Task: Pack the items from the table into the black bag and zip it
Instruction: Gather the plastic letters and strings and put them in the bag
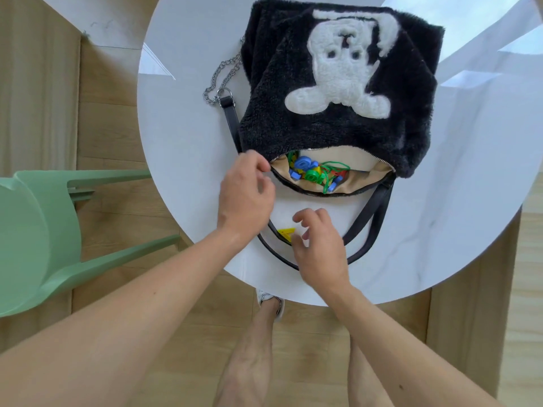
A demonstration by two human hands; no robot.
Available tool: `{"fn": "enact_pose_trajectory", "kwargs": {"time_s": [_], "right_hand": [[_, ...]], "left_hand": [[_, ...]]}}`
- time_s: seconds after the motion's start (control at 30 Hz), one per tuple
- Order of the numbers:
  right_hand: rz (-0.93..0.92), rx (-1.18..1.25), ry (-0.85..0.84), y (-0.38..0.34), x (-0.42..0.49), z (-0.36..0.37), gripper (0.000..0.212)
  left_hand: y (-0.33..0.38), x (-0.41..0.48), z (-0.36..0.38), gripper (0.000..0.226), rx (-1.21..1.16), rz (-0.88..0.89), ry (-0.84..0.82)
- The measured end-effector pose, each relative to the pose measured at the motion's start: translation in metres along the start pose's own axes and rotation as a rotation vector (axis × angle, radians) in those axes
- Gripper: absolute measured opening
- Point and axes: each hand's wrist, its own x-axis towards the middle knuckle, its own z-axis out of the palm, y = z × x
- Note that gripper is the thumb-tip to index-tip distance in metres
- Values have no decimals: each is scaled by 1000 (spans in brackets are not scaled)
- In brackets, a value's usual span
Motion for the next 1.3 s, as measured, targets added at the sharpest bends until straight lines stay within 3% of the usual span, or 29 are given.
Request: {"fn": "enact_pose_trajectory", "kwargs": {"time_s": [0.1,0.2,0.27,0.33,0.47,0.57,0.7,0.97,1.13,1.23,1.3], "right_hand": [[-138,-261,-13,5,-1,15,27],[-177,-331,-44,5,3,21,34],[-155,-234,-79,3,5,21,39],[-119,-135,-111,3,8,18,35],[-3,-31,-212,7,16,12,9],[45,22,-184,6,21,-1,11],[185,345,59,-13,33,-45,3],[371,695,114,-65,77,-71,9],[381,923,207,-59,60,-54,27],[367,854,259,-45,41,-44,19],[371,795,196,-38,31,-36,15]], "left_hand": [[13,-14,12,7,21,187,-110],[19,-19,26,11,75,249,-189],[22,-21,33,12,90,195,-244],[24,-23,39,11,56,11,-261],[22,-25,40,15,-73,-292,-187],[19,-24,30,18,-125,-304,-70],[9,-7,10,12,-112,-246,128],[-10,5,9,38,75,-225,35],[-15,8,14,41,-21,-325,55],[-15,13,14,33,-93,-344,40],[-16,18,12,24,-119,-366,6]]}}
